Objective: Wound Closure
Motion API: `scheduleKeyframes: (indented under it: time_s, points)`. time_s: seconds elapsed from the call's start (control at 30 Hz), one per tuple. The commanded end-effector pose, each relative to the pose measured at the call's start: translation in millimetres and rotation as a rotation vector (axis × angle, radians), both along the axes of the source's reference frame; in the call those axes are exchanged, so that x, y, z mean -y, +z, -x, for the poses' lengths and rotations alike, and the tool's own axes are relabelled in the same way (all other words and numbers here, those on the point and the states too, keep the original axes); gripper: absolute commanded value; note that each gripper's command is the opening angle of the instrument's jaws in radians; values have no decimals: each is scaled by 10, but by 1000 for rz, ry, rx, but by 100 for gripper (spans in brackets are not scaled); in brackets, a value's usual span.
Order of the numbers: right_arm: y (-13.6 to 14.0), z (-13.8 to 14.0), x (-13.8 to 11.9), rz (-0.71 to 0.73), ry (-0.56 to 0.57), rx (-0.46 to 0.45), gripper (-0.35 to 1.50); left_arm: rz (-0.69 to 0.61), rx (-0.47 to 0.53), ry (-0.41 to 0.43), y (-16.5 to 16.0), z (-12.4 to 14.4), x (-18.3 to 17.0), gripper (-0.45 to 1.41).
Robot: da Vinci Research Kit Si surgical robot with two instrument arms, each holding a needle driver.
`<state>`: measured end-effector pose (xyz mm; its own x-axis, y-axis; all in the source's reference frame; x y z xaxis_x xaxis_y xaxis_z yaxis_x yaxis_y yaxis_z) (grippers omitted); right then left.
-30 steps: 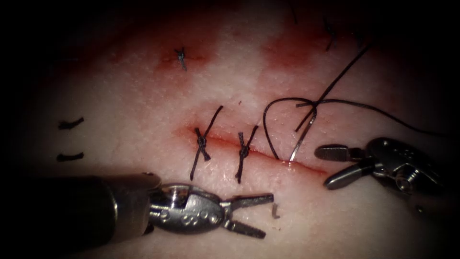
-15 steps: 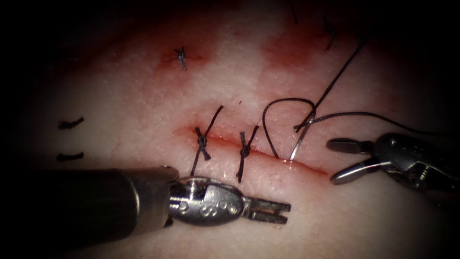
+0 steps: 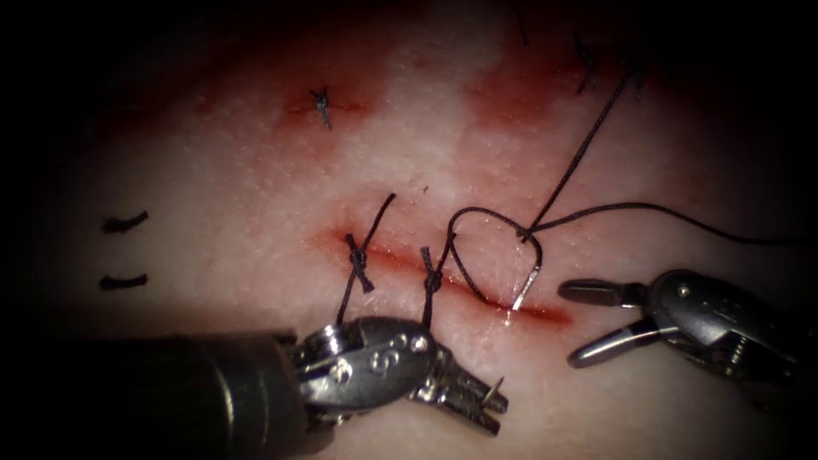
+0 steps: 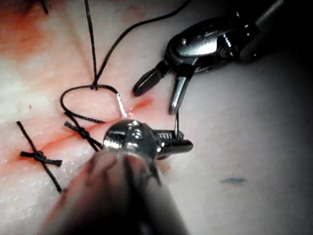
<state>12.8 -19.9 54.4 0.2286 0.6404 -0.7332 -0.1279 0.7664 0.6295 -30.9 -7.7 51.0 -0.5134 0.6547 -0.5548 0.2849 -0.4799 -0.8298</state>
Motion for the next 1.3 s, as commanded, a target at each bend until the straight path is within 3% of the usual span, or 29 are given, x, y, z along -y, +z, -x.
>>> scheduleKeyframes:
  time_s: [0.03, 0.23, 0.53, 0.73, 0.8, 0.83, 0.93, 1.07, 1.3]
  points:
    - [4, -11, 8, -2, -2, -3, 111, -35, -6, -4, 1, 5, 4, -45]
    - [1, -12, 12, -3, -5, -5, 113, -185, 26, -19, -30, 1, 12, -45]
    - [-10, -19, 24, 17, -23, -18, 123, -231, 105, -13, -91, -32, 32, -45]
    - [-37, -26, 22, 114, -17, -9, 121, -98, 193, -66, -108, -58, 37, -45]
    - [-54, -40, 28, 156, -21, -10, 118, 109, 240, -164, -117, -70, 30, -45]
    - [-56, -50, 33, 181, -27, -5, 104, 171, 249, -191, -121, -73, 26, -45]
    - [-54, -62, 37, 217, -22, 33, 104, 255, 263, -223, -130, -78, 21, -45]
    - [-51, -73, 31, 392, 68, 172, 104, 336, 280, -232, -150, -93, 16, -45]
    - [-34, -78, 34, 397, 109, 257, 104, 397, 232, -257, -165, -119, 3, -45]
